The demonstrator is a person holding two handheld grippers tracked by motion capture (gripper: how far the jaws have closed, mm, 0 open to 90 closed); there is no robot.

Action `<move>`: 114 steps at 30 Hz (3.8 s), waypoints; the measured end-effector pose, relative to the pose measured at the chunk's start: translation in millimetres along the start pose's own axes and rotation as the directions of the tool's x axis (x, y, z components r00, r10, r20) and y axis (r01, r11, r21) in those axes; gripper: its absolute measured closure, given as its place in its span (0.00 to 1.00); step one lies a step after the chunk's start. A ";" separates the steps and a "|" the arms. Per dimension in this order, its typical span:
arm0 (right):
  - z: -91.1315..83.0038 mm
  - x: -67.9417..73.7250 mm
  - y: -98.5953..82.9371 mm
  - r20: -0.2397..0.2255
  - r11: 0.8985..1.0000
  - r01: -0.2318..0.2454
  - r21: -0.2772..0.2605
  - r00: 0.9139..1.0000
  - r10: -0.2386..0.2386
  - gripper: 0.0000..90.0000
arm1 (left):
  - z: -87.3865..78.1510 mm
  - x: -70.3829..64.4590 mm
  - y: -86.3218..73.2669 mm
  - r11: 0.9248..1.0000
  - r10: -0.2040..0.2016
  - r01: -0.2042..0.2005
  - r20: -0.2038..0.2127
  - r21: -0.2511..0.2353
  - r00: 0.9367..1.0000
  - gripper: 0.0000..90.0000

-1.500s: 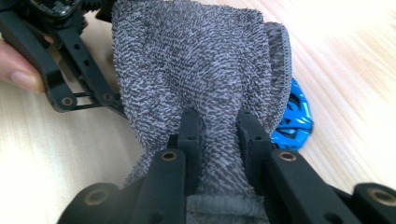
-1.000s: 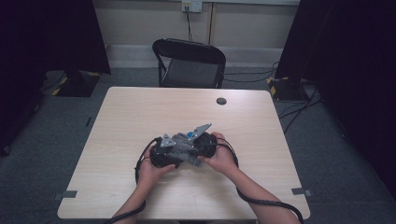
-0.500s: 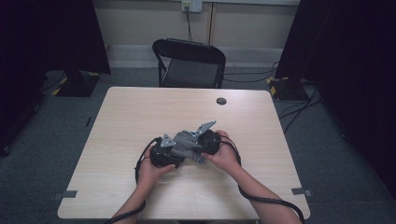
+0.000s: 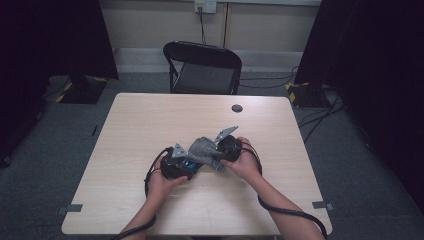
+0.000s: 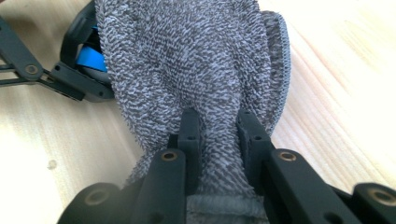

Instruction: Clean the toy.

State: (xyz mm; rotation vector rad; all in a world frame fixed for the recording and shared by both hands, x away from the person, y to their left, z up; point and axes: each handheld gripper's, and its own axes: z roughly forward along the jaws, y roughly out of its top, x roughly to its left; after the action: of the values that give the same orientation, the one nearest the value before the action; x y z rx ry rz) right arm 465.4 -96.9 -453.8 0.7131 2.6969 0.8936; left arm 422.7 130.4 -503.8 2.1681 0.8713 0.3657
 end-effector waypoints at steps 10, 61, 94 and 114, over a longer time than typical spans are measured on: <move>0.1 -6.7 -3.4 0.007 1.000 -0.031 -0.001 0.999 0.031 0.83 | 0.0 0.0 0.0 1.000 0.000 0.000 0.000 0.000 1.000 0.27; -2.2 -50.0 -30.3 0.087 0.983 -0.185 0.014 0.979 0.183 0.83 | 0.0 -0.3 -0.1 1.000 -0.002 0.002 -0.001 0.000 1.000 0.27; -23.3 -62.0 -57.8 0.154 0.975 -0.220 -0.019 0.963 0.221 0.82 | -1.1 0.6 -0.6 1.000 -0.007 0.007 0.002 0.003 1.000 0.26; -35.2 -57.4 -66.1 0.154 0.978 -0.202 -0.053 0.966 0.208 0.82 | -27.8 -0.8 41.5 0.998 0.064 -0.063 0.057 -0.015 0.996 0.36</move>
State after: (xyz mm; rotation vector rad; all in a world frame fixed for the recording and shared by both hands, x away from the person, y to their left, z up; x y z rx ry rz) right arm 477.7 -189.9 -463.3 1.0241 2.4934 0.8881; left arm 427.7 125.1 -454.4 2.1867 0.7671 0.3383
